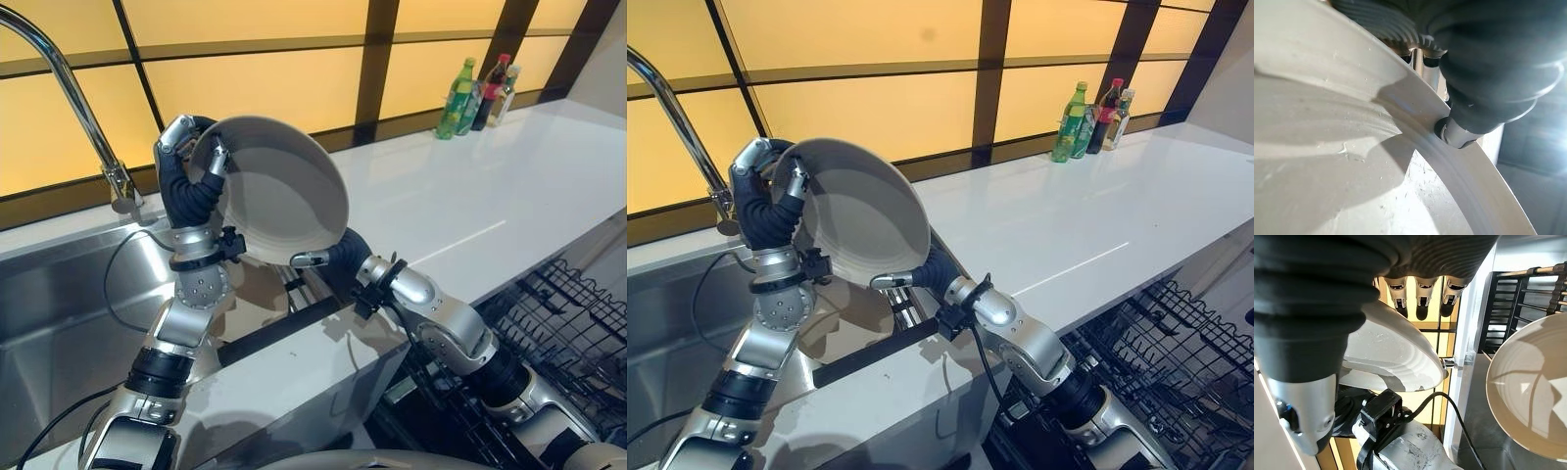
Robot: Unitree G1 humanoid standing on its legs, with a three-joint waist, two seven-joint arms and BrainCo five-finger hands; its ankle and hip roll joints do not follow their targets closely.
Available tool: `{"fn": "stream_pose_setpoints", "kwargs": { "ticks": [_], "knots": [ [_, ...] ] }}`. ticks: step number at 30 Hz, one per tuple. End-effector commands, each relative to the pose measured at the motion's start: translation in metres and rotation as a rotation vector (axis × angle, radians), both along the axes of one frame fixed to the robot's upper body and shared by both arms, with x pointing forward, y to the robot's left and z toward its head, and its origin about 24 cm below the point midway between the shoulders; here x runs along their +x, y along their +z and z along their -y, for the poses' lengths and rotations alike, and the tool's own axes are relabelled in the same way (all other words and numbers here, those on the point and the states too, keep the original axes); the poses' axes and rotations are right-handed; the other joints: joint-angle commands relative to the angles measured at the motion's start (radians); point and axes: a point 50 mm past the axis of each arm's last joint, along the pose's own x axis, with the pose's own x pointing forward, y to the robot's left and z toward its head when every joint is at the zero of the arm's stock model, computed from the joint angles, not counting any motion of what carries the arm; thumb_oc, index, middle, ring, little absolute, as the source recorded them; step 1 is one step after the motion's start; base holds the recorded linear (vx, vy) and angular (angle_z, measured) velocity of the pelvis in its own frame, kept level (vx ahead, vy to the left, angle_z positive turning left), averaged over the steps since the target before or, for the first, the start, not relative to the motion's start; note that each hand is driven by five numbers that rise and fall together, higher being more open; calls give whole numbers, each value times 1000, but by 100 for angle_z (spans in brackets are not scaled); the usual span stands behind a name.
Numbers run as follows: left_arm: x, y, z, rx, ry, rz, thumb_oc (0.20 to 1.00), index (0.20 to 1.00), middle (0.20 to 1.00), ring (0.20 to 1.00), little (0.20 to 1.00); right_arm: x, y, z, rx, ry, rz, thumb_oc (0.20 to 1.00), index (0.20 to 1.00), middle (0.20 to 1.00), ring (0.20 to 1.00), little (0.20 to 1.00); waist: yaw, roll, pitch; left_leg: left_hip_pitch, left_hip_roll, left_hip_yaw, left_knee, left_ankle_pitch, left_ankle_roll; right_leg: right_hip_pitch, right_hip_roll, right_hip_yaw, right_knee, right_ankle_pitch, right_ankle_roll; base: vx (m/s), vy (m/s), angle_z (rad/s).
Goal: Pick up plates and place into dishwasher.
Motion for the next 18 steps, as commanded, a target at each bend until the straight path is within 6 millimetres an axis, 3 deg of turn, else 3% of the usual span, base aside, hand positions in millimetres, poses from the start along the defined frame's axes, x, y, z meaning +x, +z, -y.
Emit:
{"fn": "stream_pose_setpoints", "kwargs": {
  "ticks": [1, 3, 6, 7, 10, 11, 18],
  "knots": [
    [1, 15, 57, 28, -247, 64, 200, 200, 200, 200, 200, 0, 54, -32, 131, 31, 221, 1000, 1000, 1000, 1000, 1000, 23, -20, -2, -64, 0, -48, 20, -38, 13, 48, -78, -104, 25, -95, 75, -46, -8, 0],
    [2, 14, 59, 25, -254, 48, 200, 200, 200, 200, 200, 5, 65, -30, 174, -24, 244, 1000, 1000, 1000, 1000, 1000, 29, -20, 0, -64, -3, -51, 20, -41, 13, 49, -82, -109, 25, -93, 78, -16, -3, 0],
    [3, 14, 58, 23, -252, 31, 200, 200, 200, 200, 200, 8, 80, -26, 230, -72, 269, 733, 733, 733, 733, 733, 35, -16, -2, -68, -7, -55, 20, -42, 13, 48, -88, -116, 26, -90, 83, 0, 0, 0],
    [3, 14, 56, 18, -251, 24, 200, 200, 200, 200, 200, 9, 84, -23, 245, -91, 272, 598, 598, 598, 598, 598, 38, -15, -4, -68, -8, -55, 19, -43, 15, 48, -91, -121, 27, -89, 84, 0, 0, 0],
    [3, 14, 54, 8, -249, 12, 200, 200, 200, 200, 200, 10, 90, -18, 274, -138, 278, 454, 454, 454, 454, 454, 41, -14, -6, -69, -10, -57, 19, -44, 17, 47, -96, -129, 28, -88, 87, -4, 20, 5],
    [3, 14, 54, 6, -249, 9, 200, 200, 200, 200, 200, 10, 92, -16, 293, -161, 284, 200, 200, 200, 200, 200, 44, -13, -6, -69, -11, -58, 19, -45, 18, 47, -98, -133, 29, -87, 88, -11, 17, 4],
    [4, 14, 54, 3, -245, 5, 200, 200, 200, 200, 200, 11, 100, -9, 381, -256, 312, 200, 200, 200, 200, 200, 50, -10, -7, -65, -17, -63, 17, -52, 23, 54, -107, -142, 31, -87, 93, -2, 3, 0]
  ]
}}
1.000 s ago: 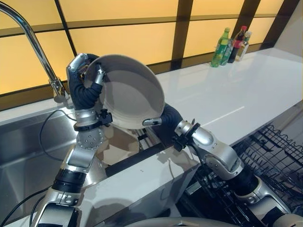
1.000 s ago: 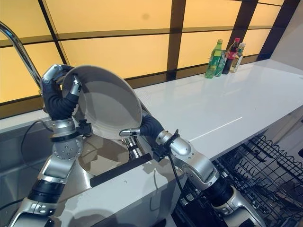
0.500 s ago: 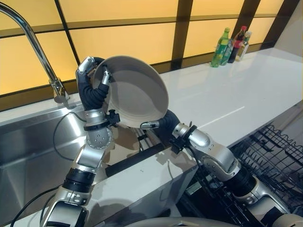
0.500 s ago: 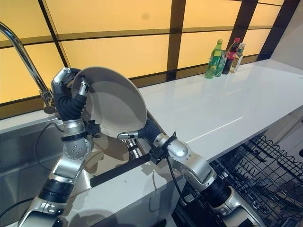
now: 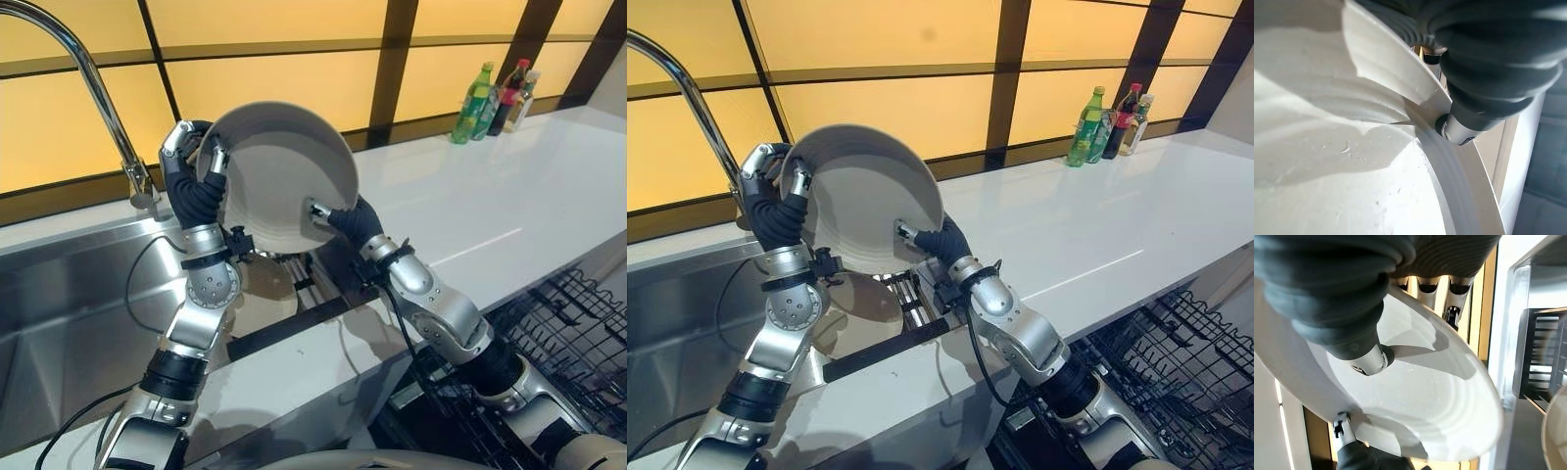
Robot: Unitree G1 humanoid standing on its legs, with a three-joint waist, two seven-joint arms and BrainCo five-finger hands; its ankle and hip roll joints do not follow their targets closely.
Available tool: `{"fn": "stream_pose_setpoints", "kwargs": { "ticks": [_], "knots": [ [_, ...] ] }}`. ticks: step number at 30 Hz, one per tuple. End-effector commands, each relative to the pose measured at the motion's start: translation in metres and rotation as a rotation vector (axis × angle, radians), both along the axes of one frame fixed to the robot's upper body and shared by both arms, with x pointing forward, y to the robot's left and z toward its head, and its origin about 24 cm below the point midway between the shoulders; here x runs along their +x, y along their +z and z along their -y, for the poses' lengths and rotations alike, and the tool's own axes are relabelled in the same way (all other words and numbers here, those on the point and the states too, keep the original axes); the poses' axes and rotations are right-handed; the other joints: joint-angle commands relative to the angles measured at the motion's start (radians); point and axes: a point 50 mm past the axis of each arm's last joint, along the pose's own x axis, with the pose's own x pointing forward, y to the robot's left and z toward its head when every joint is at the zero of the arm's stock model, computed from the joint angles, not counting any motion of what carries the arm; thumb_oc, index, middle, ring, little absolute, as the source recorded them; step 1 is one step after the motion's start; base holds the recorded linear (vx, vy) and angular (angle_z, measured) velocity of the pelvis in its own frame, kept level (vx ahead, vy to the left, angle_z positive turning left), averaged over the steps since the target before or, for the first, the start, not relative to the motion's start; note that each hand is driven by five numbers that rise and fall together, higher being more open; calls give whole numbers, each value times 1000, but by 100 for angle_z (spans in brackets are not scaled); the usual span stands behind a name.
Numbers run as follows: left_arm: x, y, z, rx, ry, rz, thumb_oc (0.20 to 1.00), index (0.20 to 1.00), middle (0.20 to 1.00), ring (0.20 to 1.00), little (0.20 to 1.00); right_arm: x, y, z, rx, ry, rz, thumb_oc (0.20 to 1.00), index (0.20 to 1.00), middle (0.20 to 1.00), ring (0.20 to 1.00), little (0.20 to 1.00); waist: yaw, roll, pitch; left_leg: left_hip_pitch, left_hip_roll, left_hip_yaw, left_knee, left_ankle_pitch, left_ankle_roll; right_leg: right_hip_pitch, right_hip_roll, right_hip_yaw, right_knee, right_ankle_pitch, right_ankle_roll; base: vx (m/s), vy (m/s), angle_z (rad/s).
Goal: Pick up plates and place into dishwasher.
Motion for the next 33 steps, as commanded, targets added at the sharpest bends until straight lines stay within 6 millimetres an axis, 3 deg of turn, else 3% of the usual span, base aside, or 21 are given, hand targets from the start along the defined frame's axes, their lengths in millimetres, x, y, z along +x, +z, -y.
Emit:
{"fn": "stream_pose_setpoints", "kwargs": {
  "ticks": [1, 15, 16, 17, 21, 26, 33],
  "knots": [
    [0, 18, 48, 108, -212, 87, 200, 200, 200, 200, 200, -5, 79, -14, 241, 34, 299, 200, 200, 200, 200, 200, 2, -14, -5, -64, -19, -58, 17, -52, 23, 49, -103, -132, 31, -85, 93, 0, 0, 0],
    [4, 14, 43, 58, -223, 31, 200, 200, 200, 200, 200, -4, 81, -10, 217, 34, 342, 200, 200, 200, 200, 200, 7, -18, -13, -75, -32, -84, 18, -46, 32, 43, -97, -111, 35, -84, 85, -22, 11, 3],
    [8, 12, 42, 25, -260, -21, 567, 567, 567, 567, 567, -3, 81, -9, 213, 26, 345, 200, 200, 200, 200, 200, 7, -18, -14, -75, -33, -87, 18, -45, 32, 43, -96, -109, 35, -85, 85, 0, 0, 0],
    [9, 11, 40, -35, -291, -47, 1000, 1000, 1000, 1000, 1000, -2, 81, -6, 208, 19, 349, 200, 200, 200, 200, 200, 8, -18, -14, -76, -32, -89, 18, -44, 33, 43, -94, -107, 36, -86, 85, 0, 0, 0],
    [1, 19, 26, -111, -284, 20, 1000, 1000, 1000, 1000, 1000, 1, 77, 7, 193, -38, 352, 200, 200, 200, 200, 200, 10, -19, -15, -81, -30, -96, 19, -42, 31, 38, -91, -104, 42, -90, 82, -18, 2, 1],
    [1, 37, -1, -51, -54, 65, 1000, 1000, 1000, 1000, 1000, 4, 77, 26, 194, -114, 385, 200, 200, 200, 200, 200, 8, -18, -16, -83, -33, -107, 20, -40, 31, 39, -87, -103, 42, -94, 79, -19, 0, 1],
    [2, 43, -42, -4, 136, 73, 1000, 1000, 1000, 1000, 1000, 6, 78, 52, 175, -203, 422, 200, 200, 200, 200, 200, 2, -10, -27, -85, -30, -103, 19, -36, 26, 41, -84, -103, 34, -94, 74, -29, 2, 5]
  ]
}}
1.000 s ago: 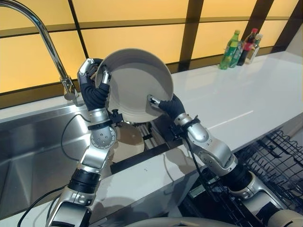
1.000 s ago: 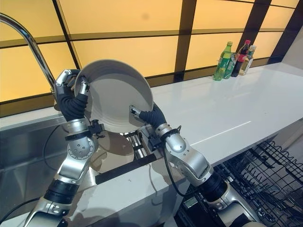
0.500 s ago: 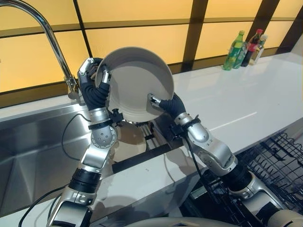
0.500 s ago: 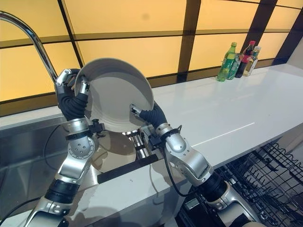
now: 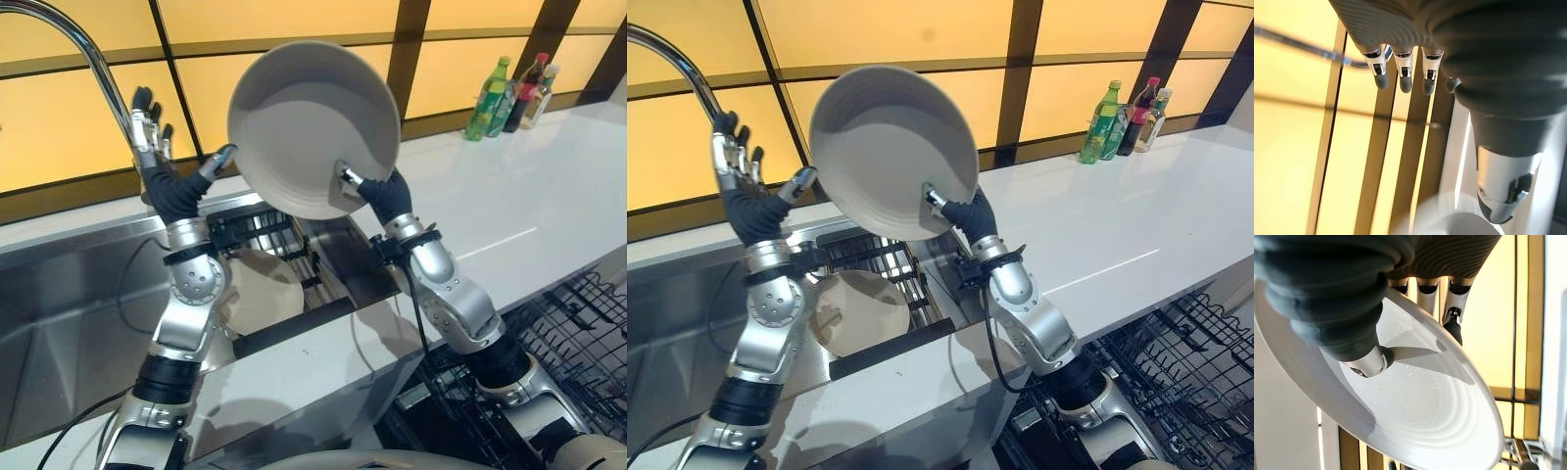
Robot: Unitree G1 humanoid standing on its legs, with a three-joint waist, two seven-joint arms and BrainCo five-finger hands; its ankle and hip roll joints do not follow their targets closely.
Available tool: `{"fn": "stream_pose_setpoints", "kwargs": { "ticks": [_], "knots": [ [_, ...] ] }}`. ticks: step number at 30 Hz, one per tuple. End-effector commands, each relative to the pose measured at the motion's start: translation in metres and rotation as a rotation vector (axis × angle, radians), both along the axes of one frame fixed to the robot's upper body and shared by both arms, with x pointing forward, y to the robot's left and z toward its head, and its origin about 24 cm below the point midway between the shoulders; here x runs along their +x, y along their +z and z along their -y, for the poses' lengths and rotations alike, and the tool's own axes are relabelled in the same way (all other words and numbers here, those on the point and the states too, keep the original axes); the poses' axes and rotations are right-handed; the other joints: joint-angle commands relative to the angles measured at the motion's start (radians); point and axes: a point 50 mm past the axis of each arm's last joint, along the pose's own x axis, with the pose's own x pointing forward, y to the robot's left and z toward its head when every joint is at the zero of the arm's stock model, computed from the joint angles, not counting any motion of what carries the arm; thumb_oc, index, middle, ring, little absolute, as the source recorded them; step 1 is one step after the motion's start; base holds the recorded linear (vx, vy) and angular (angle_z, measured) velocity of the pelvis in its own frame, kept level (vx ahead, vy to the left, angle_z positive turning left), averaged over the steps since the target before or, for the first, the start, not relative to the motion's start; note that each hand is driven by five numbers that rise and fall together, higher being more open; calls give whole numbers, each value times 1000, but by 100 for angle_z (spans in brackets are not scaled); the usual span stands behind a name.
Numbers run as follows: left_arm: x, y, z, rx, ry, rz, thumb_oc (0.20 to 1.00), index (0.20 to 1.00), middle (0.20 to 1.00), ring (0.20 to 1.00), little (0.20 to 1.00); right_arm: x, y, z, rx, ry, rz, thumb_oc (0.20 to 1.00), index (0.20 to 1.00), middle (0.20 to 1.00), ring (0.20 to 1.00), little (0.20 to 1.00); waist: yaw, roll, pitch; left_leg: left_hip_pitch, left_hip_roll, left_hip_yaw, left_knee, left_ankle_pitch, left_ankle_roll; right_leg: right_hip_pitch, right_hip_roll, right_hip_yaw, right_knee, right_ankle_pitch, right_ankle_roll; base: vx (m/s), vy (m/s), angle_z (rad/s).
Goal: Pick up plates and place into dishwasher.
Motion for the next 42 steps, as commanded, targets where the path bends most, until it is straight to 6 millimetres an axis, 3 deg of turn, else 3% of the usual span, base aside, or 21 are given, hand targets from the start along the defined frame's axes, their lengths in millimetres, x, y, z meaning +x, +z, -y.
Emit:
{"fn": "stream_pose_setpoints", "kwargs": {
  "ticks": [1, 16, 21, 24, 26, 27, 32, 38, 42],
  "knots": [
    [4, 27, -6, 116, 52, 105, 1000, 1000, 1000, 1000, 1000, -7, 46, 8, 84, -24, 239, 200, 200, 200, 200, 200, 2, -29, -40, -69, -24, -58, 20, -38, 22, 31, -75, -69, 34, -88, 68, -27, 8, 6],
    [-1, 21, -24, 132, 61, 75, 1000, 1000, 1000, 1000, 1000, -7, 37, 72, -58, -355, 271, 200, 200, 200, 200, 200, -59, -32, -33, -56, -10, -22, 33, -47, 25, 9, -39, 3, 63, -104, 55, -34, -28, -2],
    [-5, 17, -35, 165, 67, 54, 1000, 1000, 1000, 1000, 1000, -11, 32, 103, -120, -467, 247, 200, 200, 200, 200, 200, -100, -45, -20, -72, -2, 19, 129, -77, 18, -2, -29, 46, 66, -94, 43, -47, -56, -18],
    [-8, 17, -45, 169, 105, 51, 1000, 1000, 1000, 1000, 1000, -11, 31, 120, -138, -513, 230, 200, 200, 200, 200, 200, -106, -57, -6, -104, -20, -24, 217, -111, 20, -11, -31, 101, 69, -79, 36, -38, 2, -34],
    [-15, 18, -59, 174, 200, 56, 1000, 1000, 1000, 1000, 1000, -8, 34, 122, -134, -482, 234, 200, 200, 200, 200, 200, -86, -61, 9, -123, -80, -178, 246, -142, 38, -30, -27, 196, 86, -70, 38, -26, 56, -72],
    [-19, 19, -66, 178, 240, 62, 1000, 1000, 1000, 1000, 1000, -6, 34, 122, -141, -486, 232, 200, 200, 200, 200, 200, -86, -48, 15, -110, -89, -189, 215, -140, 51, -36, -19, 228, 96, -74, 43, -38, 119, -125],
    [-22, 22, -75, 195, 287, 53, 1000, 1000, 1000, 1000, 1000, -16, 18, 143, -171, -588, 178, 200, 200, 200, 200, 200, -125, -32, 24, -67, -88, -155, 131, -117, 61, -82, -51, 245, 111, -46, 85, -25, 139, -105],
    [-25, 22, -88, 223, 330, 35, 1000, 1000, 1000, 1000, 1000, -26, -2, 166, -206, -651, 109, 200, 200, 200, 200, 200, -165, -28, 54, -40, -113, -123, 113, -146, 82, -160, -100, 240, 134, -5, 130, -45, 98, -46],
    [-30, 19, -100, 239, 378, 12, 1000, 1000, 1000, 1000, 1000, -25, -16, 174, -269, -659, 50, 200, 200, 200, 200, 200, -151, -32, 65, -20, -116, -67, 91, -160, 83, -188, -160, 132, 135, 45, 153, -24, 9, -45]
  ]
}}
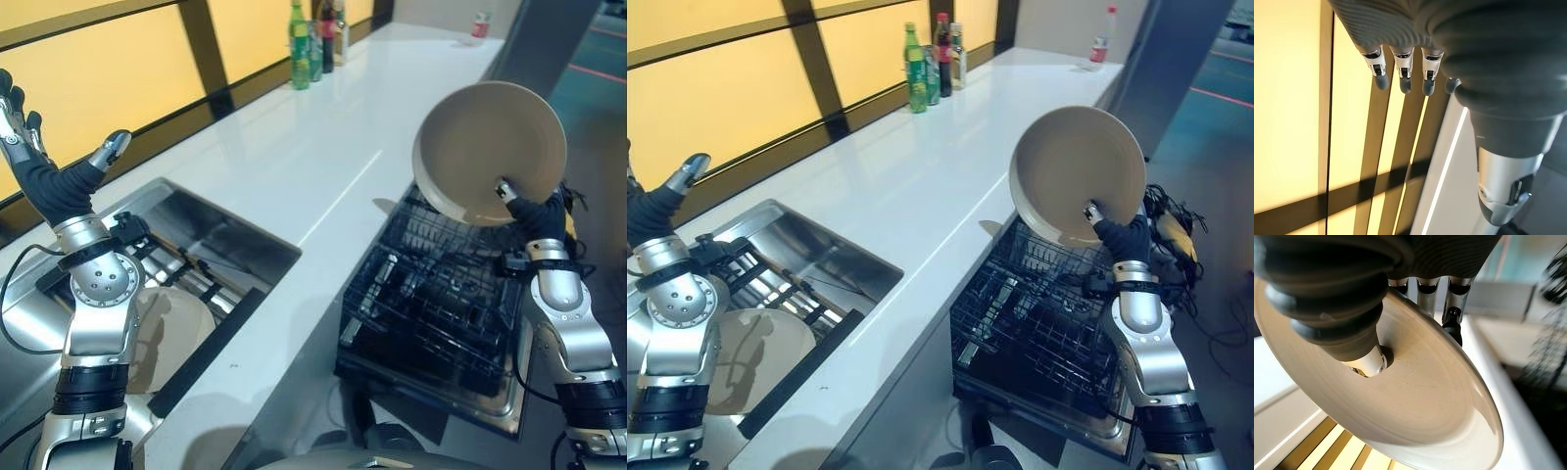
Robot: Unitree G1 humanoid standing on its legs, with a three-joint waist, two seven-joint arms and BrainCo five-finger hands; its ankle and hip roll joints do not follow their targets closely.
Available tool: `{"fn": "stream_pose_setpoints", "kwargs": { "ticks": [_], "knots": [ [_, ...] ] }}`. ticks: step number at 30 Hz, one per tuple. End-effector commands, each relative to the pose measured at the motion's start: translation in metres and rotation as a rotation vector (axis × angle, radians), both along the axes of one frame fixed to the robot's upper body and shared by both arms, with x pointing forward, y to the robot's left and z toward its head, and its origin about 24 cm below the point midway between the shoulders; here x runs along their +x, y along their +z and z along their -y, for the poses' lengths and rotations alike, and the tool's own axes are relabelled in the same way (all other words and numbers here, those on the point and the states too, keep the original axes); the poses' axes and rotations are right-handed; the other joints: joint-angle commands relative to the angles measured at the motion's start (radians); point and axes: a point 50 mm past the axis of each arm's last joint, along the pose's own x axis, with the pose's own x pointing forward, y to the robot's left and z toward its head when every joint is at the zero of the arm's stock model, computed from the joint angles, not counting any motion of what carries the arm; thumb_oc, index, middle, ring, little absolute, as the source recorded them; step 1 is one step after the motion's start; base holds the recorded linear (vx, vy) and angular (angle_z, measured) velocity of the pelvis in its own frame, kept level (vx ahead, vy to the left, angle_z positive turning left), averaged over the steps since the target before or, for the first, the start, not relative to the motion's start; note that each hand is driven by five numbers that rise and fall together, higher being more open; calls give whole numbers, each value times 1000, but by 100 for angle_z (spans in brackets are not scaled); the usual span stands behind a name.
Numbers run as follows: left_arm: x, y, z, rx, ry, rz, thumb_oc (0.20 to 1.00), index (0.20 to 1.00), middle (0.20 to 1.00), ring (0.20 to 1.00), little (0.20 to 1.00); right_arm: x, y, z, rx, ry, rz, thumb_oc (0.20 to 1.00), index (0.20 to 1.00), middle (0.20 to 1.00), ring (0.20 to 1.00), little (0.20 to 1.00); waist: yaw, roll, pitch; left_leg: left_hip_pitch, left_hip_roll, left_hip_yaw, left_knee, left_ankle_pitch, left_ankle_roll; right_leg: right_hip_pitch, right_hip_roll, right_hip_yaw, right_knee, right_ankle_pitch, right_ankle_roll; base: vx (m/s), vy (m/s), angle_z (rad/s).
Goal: Pick up plates and place into dishwasher.
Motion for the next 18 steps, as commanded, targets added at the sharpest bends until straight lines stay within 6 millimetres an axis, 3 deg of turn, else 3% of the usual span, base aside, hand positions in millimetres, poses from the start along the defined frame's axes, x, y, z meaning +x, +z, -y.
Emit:
{"fn": "stream_pose_setpoints", "kwargs": {
  "ticks": [1, 4, 7, 9, 12, 18],
  "knots": [
    [-11, 7, -27, 93, 109, 2, 1000, 1000, 1000, 1000, 1000, -2, 27, 5, -125, 15, 121, 200, 200, 200, 200, 200, 14, -17, -43, -37, -30, -25, 95, -133, 45, -17, -142, -37, 148, 11, 113, -99, -26, -60],
    [-11, 8, -27, 98, 107, 9, 1000, 1000, 1000, 1000, 1000, -5, 15, 16, -193, -11, 50, 200, 200, 200, 200, 200, 20, -13, -34, -83, -18, -25, 134, -118, 56, -16, -128, 7, 278, -41, 98, -134, -5, -45],
    [-11, 11, -25, 114, 102, 23, 1000, 1000, 1000, 1000, 1000, -8, 6, 28, -254, -26, -34, 200, 200, 200, 200, 200, 45, -13, -30, -143, -5, -40, 175, -97, 61, 11, -109, 1, 349, -112, 77, -134, -59, -21],
    [-12, 15, -25, 125, 100, 33, 1000, 1000, 1000, 1000, 1000, -10, 0, 35, -270, -28, -78, 200, 200, 200, 200, 200, 65, -26, -34, -184, -4, -55, 206, -91, 53, 49, -106, -15, 305, -153, 65, -96, -203, 15],
    [-10, 23, -30, 140, 121, 38, 1000, 1000, 1000, 1000, 1000, -10, -11, 42, -284, -34, -162, 200, 200, 200, 200, 200, 89, -51, -30, -214, 13, -71, 229, -84, 20, 96, -122, -39, 215, -138, 75, -66, -284, -7],
    [-5, 20, -31, 145, 108, -10, 1000, 1000, 1000, 1000, 1000, -10, -30, 50, -288, 19, -303, 200, 200, 200, 200, 200, 93, -47, -17, -214, 59, -74, 221, -53, -6, 121, -91, -48, 193, -159, 69, -22, -132, 3]
  ]
}}
